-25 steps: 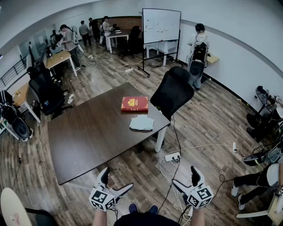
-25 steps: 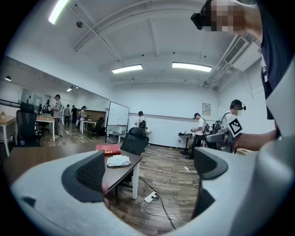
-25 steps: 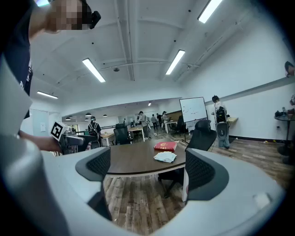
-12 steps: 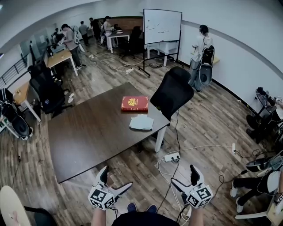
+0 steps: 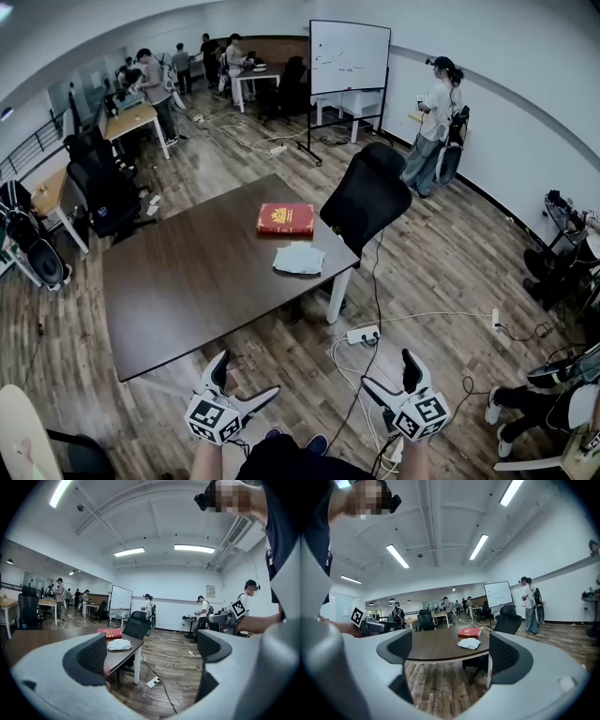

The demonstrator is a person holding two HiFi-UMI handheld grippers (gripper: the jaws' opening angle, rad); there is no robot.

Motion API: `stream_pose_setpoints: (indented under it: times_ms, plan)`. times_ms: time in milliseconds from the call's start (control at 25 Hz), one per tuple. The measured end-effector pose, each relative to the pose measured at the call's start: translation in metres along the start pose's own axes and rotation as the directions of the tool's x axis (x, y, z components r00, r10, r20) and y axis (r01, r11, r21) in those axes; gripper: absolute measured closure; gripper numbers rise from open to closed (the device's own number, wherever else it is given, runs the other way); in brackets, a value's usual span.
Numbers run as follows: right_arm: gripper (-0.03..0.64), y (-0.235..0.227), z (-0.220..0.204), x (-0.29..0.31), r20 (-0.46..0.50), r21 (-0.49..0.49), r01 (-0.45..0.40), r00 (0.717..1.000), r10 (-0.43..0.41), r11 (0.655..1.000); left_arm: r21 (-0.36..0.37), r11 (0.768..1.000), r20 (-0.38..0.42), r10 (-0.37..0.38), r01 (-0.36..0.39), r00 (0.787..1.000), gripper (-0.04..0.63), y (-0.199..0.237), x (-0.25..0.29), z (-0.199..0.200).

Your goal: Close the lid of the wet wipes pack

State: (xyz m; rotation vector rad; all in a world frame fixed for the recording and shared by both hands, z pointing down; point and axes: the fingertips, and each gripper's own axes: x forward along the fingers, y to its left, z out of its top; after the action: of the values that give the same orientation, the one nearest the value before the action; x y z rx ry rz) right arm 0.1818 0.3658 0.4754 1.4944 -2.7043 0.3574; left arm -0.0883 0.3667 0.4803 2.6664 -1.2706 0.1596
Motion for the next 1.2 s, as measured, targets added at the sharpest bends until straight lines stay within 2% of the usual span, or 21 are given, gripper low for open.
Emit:
stream_pose_setpoints:
  times_ms: [600, 1200]
  plan:
    - [0.095, -0.022, -0.002, -0.014, 0.004, -0.006, 0.006, 1.000, -0.006, 1.000, 0.009, 1.000, 0.039, 0.002, -0.003, 0.999, -0.003, -0.025, 0.014, 0.007]
    - [0.095, -0.044, -0.003, 0.023, 0.027, -0.010, 0.004, 1.000, -0.003, 1.000, 0.020, 1.000, 0.056, -0.023, 0.022, 0.998, -0.003, 0.006, 0.064, 0.003]
